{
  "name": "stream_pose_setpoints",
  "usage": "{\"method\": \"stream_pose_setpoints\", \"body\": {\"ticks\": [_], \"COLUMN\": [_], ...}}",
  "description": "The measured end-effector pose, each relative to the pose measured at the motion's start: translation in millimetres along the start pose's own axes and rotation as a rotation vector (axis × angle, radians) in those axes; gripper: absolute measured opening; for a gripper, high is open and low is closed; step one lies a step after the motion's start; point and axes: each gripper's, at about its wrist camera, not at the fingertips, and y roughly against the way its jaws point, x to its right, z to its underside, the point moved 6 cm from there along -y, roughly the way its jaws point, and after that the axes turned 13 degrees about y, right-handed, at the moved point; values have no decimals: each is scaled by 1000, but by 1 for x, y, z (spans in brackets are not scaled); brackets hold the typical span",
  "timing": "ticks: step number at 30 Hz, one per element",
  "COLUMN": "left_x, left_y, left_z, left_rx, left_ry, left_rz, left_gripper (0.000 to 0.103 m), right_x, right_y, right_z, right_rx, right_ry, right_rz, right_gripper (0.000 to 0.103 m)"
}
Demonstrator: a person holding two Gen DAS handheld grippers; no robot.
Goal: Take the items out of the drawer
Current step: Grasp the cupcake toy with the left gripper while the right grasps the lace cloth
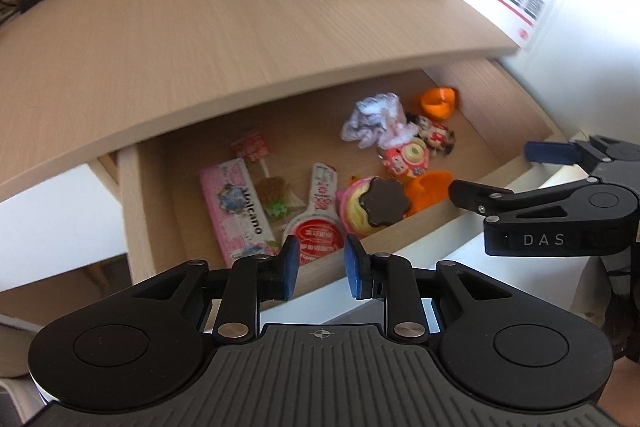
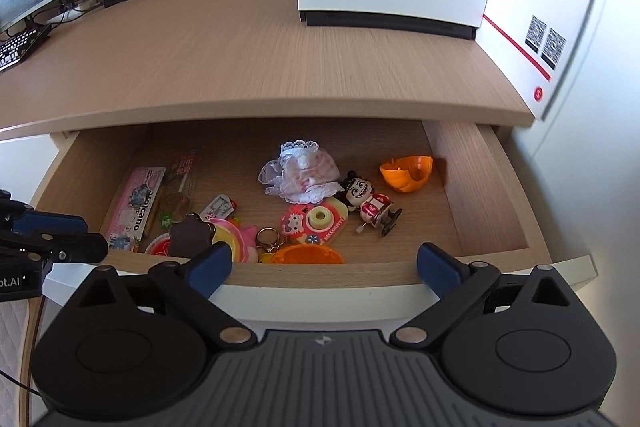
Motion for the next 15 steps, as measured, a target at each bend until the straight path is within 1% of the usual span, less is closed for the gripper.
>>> {"method": "stream_pose_setpoints", "body": {"ticks": [5, 7, 9, 10, 11, 13, 14, 15], "left_x": [6, 12, 20, 25, 29, 38, 42, 45], "left_y": [-15, -24, -35, -40, -45, -56, -62, -65], "left_z": [-17, -28, -36, -40, -43, -45, -43, -41], "left_rx": [-114, -157, -207, -227, -243, -287, -315, -330], "left_ry": [11, 35, 75, 93, 100, 83, 62, 44], "left_rz": [74, 95, 100, 96, 76, 20, -2, -5], "left_gripper": [27, 27, 27, 27, 27, 27, 29, 39], "right_x": [2, 3, 5, 5, 5, 5, 6, 6], "right_y": [12, 16, 20, 22, 24, 27, 28, 30], "right_z": [12, 16, 21, 23, 25, 29, 30, 31], "right_rx": [-40, -43, -42, -40, -36, -29, -27, -25], "right_ry": [-1, 0, 1, 1, 3, 4, 4, 4], "right_rz": [-47, -68, -94, -104, -111, -121, -126, -134], "right_gripper": [100, 101, 101, 101, 101, 101, 101, 101]}}
